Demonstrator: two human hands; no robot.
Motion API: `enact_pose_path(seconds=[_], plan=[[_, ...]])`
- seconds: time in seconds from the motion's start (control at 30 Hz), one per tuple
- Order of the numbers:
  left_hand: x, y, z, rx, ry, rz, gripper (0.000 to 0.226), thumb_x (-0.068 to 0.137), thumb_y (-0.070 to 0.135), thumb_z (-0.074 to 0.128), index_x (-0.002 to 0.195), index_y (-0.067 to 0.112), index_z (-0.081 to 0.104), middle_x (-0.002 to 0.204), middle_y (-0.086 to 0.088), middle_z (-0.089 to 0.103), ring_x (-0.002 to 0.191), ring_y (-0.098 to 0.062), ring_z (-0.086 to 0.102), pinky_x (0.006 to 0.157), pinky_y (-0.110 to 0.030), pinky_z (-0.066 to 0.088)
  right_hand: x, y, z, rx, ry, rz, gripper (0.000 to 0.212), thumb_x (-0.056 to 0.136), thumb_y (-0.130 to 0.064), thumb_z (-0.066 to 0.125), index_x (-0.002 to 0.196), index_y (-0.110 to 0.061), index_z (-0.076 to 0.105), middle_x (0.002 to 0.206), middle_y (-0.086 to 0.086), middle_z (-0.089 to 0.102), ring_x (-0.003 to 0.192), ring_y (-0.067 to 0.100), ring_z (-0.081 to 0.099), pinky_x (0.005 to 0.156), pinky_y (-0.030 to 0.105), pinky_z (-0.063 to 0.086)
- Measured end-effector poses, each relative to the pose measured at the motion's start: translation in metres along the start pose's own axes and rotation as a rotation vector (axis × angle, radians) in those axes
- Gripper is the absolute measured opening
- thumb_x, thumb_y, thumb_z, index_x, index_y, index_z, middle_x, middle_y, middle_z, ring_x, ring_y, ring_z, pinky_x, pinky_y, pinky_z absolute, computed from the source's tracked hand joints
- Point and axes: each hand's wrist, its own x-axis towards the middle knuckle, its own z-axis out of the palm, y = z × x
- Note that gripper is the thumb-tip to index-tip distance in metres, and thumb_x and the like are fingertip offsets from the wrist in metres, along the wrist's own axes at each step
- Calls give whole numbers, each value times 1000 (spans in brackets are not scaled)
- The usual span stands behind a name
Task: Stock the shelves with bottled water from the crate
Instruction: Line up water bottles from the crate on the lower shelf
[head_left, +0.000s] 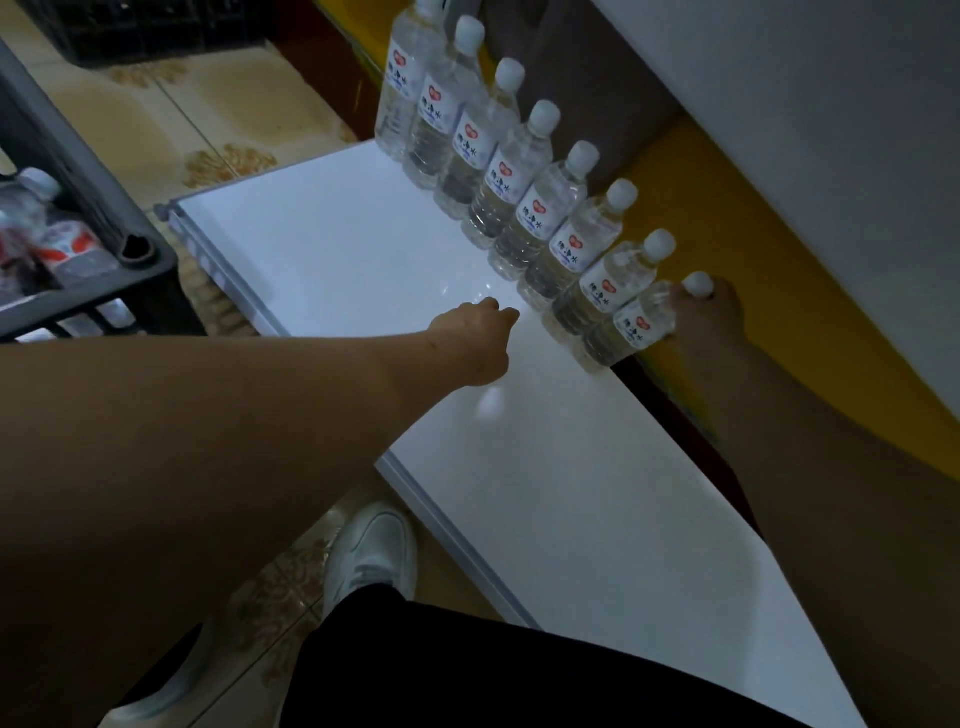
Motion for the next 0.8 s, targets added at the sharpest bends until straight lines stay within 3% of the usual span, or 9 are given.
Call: enact_pose_path(seconds=[0.47, 0.67, 0.8], plan=[[-2, 20, 5, -45, -12, 94, 59, 95, 17, 47, 151, 16, 29, 143, -11, 43, 124, -31, 49, 97, -41, 49, 11, 9, -5, -19, -25, -3, 53, 92, -34, 66, 136, -14, 44, 136, 15, 52, 120, 38, 54, 94, 57, 49], [-6, 25, 4, -50, -25, 104, 61, 95, 20, 47, 152, 16, 27, 141, -13, 43, 125, -32, 47, 97, -43, 48, 6, -10, -11, -151, -85, 33, 61, 95, -32, 61, 146, -10, 36, 146, 14, 43, 129, 33, 47, 97, 41, 45], [-15, 33, -10, -81, -7, 110, 62, 94, 22, 48, 152, 16, 26, 137, -13, 45, 123, -32, 49, 97, -42, 48, -13, -38, -11, -230, -26, -129, 70, 97, -36, 55, 152, -6, 25, 153, 14, 35, 138, 31, 37, 107, 38, 36]])
